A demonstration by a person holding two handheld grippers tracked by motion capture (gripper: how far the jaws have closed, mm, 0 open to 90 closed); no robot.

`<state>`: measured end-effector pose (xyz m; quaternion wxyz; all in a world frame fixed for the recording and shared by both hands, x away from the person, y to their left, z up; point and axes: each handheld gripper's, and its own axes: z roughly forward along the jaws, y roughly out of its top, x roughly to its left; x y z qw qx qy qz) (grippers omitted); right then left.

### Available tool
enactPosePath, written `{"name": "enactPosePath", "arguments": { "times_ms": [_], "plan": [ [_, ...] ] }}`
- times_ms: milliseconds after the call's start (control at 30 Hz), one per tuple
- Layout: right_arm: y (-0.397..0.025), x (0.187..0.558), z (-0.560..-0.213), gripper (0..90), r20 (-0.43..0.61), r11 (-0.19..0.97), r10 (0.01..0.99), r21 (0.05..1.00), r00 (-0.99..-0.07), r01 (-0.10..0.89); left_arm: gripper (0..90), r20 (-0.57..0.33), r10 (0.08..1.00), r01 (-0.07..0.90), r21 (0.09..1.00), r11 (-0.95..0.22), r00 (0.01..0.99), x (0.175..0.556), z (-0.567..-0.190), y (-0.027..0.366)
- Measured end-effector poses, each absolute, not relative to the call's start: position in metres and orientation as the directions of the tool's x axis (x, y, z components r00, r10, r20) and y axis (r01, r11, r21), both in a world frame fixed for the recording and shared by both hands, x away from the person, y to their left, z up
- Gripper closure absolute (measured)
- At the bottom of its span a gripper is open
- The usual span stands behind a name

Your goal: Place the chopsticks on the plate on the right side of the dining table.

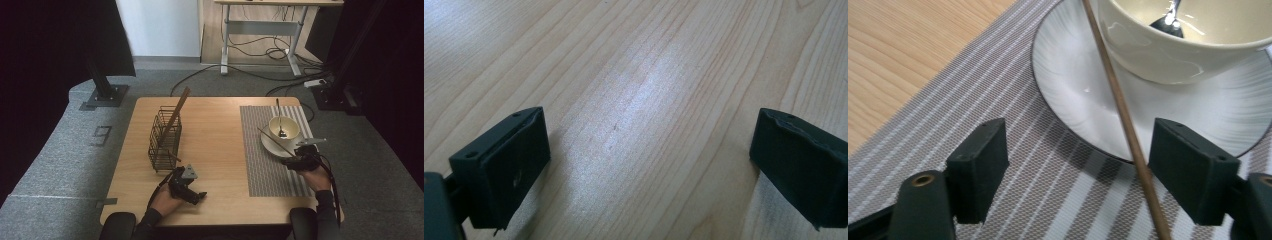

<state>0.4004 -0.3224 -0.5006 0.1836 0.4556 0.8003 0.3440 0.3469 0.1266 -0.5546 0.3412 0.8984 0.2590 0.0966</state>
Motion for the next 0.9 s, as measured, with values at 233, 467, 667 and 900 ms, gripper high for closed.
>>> {"name": "enactPosePath", "arguments": {
  "times_ms": [233, 467, 667, 900],
  "plan": [
    [-0.318, 0.396, -0.503, 15.2, 0.072, 0.343, 0.831, 0.714, -0.551, 0.610, 2.0, -0.003, 0.531, 0.399, 0.663, -0.633, 0.847, 0.347, -0.555, 0.127],
    [-0.313, 0.397, -0.511, 13.2, 0.075, 0.353, 0.833, 0.691, -0.548, 0.631, 2.0, -0.003, 0.531, 0.400, 0.663, -0.633, 0.847, 0.347, -0.555, 0.126],
    [-0.318, 0.401, -0.517, 12.9, 0.061, 0.344, 0.854, 0.679, -0.517, 0.649, 1.8, -0.003, 0.531, 0.399, 0.662, -0.634, 0.848, 0.347, -0.555, 0.126],
    [-0.322, 0.407, -0.524, 10.8, 0.037, 0.333, 0.877, 0.671, -0.479, 0.662, 1.4, -0.004, 0.529, 0.399, 0.663, -0.634, 0.849, 0.348, -0.555, 0.126]
  ]
}}
